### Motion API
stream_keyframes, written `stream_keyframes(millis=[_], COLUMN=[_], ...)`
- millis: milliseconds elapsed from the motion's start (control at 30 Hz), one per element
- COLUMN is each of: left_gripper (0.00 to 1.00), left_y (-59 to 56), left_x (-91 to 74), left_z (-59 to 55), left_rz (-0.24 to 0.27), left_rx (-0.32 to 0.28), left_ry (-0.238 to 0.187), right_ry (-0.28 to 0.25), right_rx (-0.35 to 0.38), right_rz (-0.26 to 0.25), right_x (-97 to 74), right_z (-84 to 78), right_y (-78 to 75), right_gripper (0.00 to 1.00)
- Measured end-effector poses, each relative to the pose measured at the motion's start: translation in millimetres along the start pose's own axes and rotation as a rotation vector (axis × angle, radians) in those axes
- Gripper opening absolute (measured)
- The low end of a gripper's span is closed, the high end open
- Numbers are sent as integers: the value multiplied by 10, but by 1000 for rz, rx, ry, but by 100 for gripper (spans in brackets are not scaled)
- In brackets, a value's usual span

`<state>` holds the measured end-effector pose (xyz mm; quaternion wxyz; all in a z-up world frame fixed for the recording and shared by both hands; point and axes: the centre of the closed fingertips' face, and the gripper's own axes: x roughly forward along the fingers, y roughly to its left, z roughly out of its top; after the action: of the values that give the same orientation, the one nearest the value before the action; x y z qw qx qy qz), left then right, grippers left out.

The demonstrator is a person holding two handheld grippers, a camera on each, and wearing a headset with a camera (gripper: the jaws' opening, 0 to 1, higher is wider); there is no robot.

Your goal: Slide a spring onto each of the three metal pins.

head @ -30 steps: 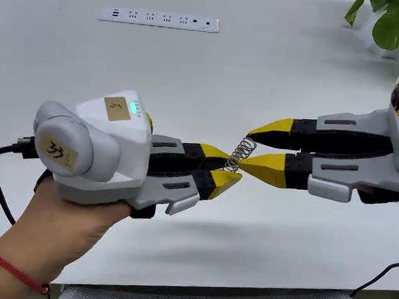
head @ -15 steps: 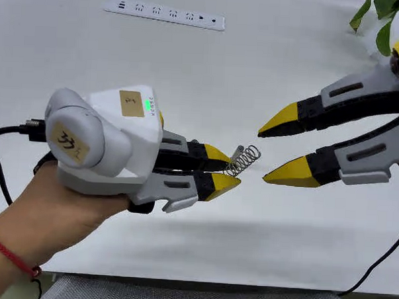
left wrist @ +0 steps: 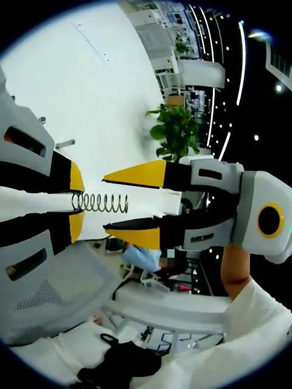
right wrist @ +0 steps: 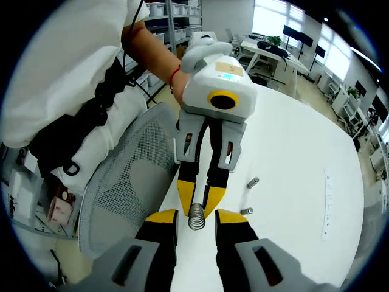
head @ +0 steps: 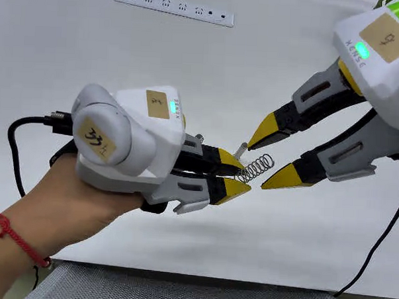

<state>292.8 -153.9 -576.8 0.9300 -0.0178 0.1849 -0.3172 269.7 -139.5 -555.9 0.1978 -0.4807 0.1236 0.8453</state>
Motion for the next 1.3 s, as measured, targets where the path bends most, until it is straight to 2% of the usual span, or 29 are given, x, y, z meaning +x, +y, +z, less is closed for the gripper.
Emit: stream_keyframes(millis=[267,600,1300], left_gripper=[10,10,13], left_y=[-13,2,35], left_x=[9,-2,-26], left_z=[0,9,0], left_rz=[-3,0,15], left_rx=[-8,-10,-10], left_ry=[-5,-18,-29], right_ry=[54,65,79], right_rx=[-50,-60,-19], right_rz=[30,38,18], right_x=[45,46,49], right_z=[-53,-60,-68], right_y=[0,-7,-41], right_gripper=[19,12,12])
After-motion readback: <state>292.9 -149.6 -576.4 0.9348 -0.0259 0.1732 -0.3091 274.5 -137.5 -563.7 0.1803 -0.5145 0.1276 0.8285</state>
